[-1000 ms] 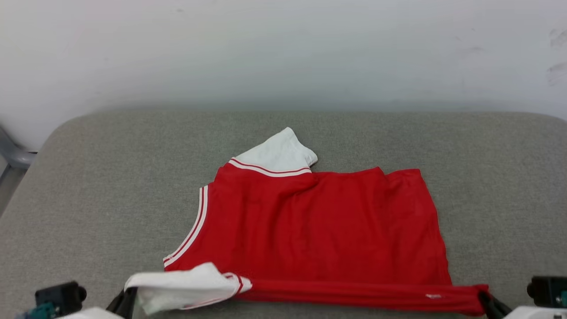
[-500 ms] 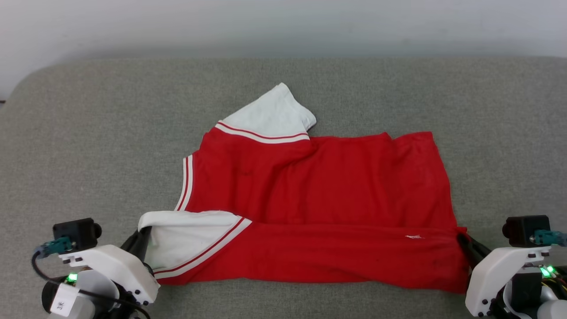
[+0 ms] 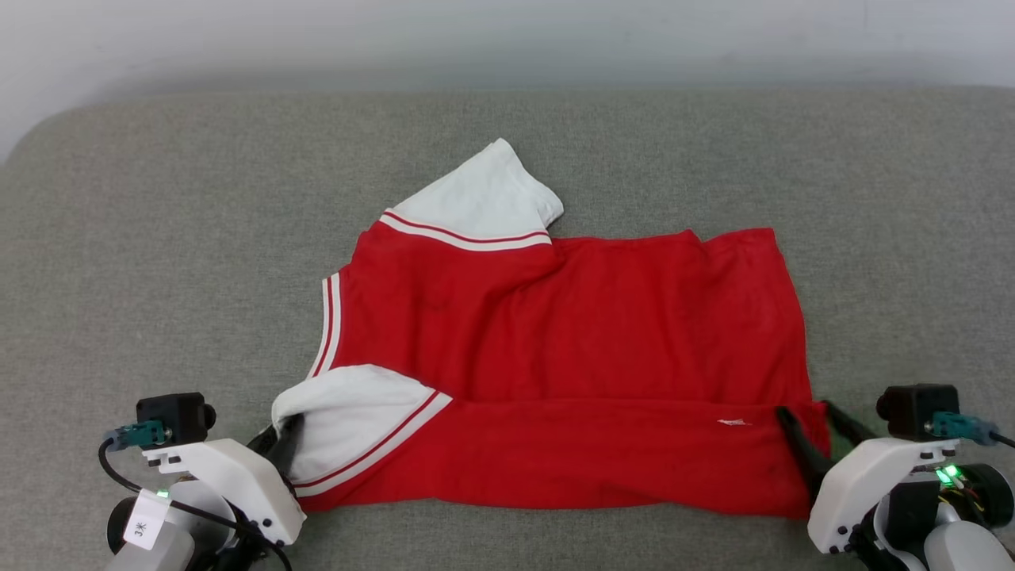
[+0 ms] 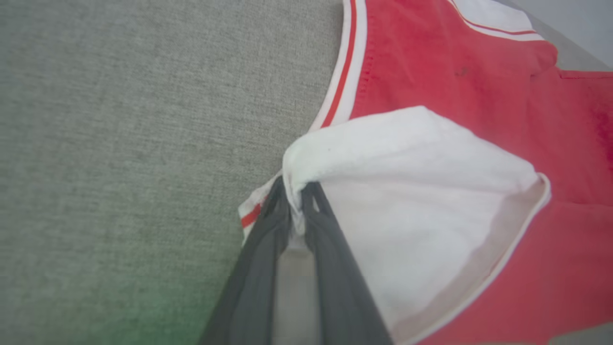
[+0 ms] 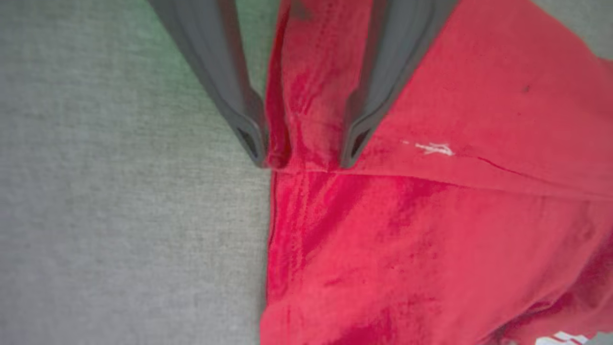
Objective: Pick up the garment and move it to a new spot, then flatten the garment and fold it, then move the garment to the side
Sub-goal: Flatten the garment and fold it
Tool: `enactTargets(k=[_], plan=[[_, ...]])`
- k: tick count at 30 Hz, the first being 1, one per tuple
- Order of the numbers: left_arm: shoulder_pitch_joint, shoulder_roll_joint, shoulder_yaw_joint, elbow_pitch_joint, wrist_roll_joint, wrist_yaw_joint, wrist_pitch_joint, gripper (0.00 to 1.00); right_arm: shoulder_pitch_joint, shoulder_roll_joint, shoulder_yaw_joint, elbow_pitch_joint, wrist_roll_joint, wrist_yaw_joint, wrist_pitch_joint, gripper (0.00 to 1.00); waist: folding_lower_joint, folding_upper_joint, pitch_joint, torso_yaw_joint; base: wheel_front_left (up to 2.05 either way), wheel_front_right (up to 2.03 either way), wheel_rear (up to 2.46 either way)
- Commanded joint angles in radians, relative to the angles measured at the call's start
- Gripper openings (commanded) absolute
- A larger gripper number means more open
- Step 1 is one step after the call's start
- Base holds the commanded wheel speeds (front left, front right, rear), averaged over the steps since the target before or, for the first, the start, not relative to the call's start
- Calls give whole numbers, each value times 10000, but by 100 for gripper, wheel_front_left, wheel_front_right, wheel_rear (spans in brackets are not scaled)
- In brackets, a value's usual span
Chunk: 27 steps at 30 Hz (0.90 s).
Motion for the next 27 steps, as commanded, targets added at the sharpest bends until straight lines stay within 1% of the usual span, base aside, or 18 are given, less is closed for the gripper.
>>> enactTargets(k=[1, 5, 8, 11, 15, 18, 22, 25, 27], plan=[[-52, 3, 11, 78, 54, 63, -52, 100, -120, -1, -43, 9, 10, -12, -200, 100, -2, -1, -130, 1, 0, 0, 0], [-24, 108, 146, 146, 151, 151, -374, 100, -18, 141, -150, -203, -82, -10, -1484, 100, -2, -1, -539, -1, 0, 0, 0], [14, 229, 254, 62, 289, 309, -643, 100, 192, 256, -248, -453, -250, -10, -2136, 100, -2, -1, -836, -23, 0, 0, 0], [147, 380, 362, -154, 352, 514, -735, 100, 415, 425, -460, -837, -462, -10, -2566, 100, -2, -1, -1115, -52, 0, 0, 0], [331, 652, 534, -566, 188, 771, -465, 100, 768, 726, -745, -1484, -796, -10, -2696, 100, -2, -1, -1380, -81, 0, 0, 0], [449, 997, 638, -1064, -92, 868, 154, 100, 1060, 933, -915, -2002, -991, -10, -2565, 100, -2, -1, -1464, -92, 0, 0, 0], [586, 1643, 648, -1899, -572, 700, 1357, 100, 1353, 1170, -1039, -2614, -1128, -10, -2345, 100, -2, -1, -1436, -121, 0, 0, 0], [664, 2051, 607, -2364, -907, 675, 2237, 100, 1457, 1297, -1063, -2952, -1179, -10, -2194, 100, -2, -1, -1314, -181, 0, 0, 0], [749, 2271, 524, -2562, -1145, 784, 2891, 100, 1503, 1363, -1071, -3108, -1190, -10, -2145, 100, -2, -1, -1200, -242, 0, 0, 0]])
